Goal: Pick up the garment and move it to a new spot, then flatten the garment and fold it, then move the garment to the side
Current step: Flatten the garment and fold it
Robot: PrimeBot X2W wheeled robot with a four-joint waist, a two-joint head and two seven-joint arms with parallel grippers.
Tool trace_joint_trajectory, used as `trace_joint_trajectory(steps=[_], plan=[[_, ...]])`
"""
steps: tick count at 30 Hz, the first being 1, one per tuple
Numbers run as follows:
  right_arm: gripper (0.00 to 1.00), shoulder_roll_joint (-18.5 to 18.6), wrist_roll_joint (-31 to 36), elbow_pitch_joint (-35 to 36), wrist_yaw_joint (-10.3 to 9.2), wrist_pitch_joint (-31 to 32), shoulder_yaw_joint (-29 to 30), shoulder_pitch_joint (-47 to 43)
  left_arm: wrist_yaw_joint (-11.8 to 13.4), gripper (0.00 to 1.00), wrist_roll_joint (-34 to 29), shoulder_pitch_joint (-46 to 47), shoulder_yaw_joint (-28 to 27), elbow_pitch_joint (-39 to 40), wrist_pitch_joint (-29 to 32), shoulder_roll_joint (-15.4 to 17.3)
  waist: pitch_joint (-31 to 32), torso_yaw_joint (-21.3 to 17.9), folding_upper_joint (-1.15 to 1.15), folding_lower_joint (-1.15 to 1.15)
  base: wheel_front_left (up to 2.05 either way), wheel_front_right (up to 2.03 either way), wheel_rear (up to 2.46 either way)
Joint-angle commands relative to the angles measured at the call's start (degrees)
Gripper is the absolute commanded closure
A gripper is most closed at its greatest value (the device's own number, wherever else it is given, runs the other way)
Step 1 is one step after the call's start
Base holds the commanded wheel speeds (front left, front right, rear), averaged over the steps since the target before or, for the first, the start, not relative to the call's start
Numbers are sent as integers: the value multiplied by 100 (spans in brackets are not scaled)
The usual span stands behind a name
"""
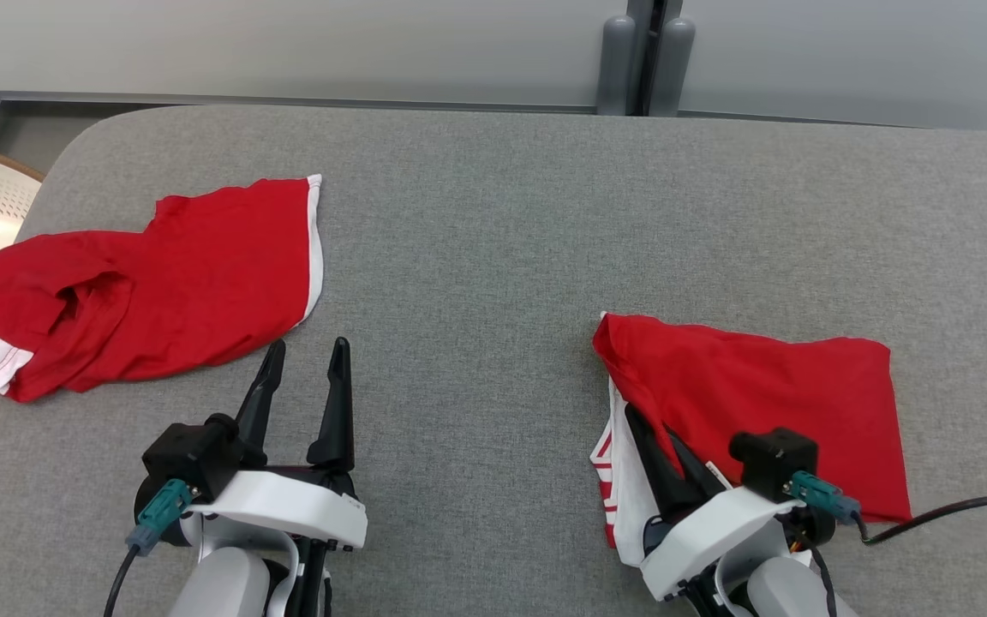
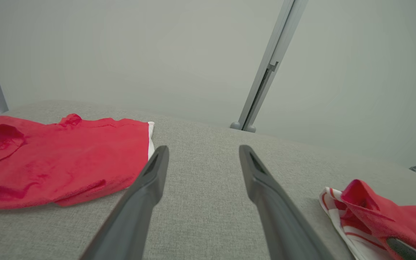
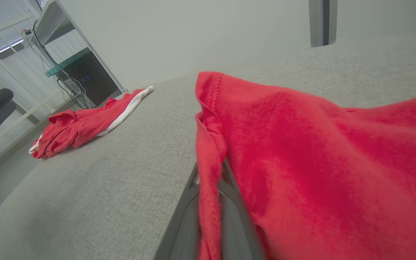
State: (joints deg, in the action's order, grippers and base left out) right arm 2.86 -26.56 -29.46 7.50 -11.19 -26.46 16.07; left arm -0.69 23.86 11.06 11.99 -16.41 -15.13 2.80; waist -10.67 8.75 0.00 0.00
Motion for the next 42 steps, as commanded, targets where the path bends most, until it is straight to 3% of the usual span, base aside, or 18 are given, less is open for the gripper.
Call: trace_joint_trajectory(steps=[1,8,14,18,30,36,42], plan=[[0,10,-89,-113,-2,-35,-84,64,24,0,31,79,10,-10,-1,20,-22,22,0,0,0,0,0],[0,7,-839,-181,-2,134,-982,223,50,0,75,110,47,-76,-1,20,-38,45,0,0,0,0,0],[0,18,-1135,-190,-2,114,-1186,425,61,0,64,68,2,-104,-1,20,30,-36,0,0,0,0,0],[0,36,-969,-237,-2,-96,-766,643,61,0,24,41,-54,-77,-1,20,93,-158,0,0,0,0,0],[0,1005,917,602,-2,-397,1042,502,10,0,-44,22,-155,197,-1,21,231,-514,0,0,0,0,0],[0,972,1729,1570,-2,-405,1940,-259,-9,0,-95,-80,-189,346,-1,20,282,-603,0,0,0,0,0],[0,737,2139,2032,-2,-400,2305,-817,78,0,-413,-196,-261,450,-1,21,306,-664,0,0,0,0,0]])
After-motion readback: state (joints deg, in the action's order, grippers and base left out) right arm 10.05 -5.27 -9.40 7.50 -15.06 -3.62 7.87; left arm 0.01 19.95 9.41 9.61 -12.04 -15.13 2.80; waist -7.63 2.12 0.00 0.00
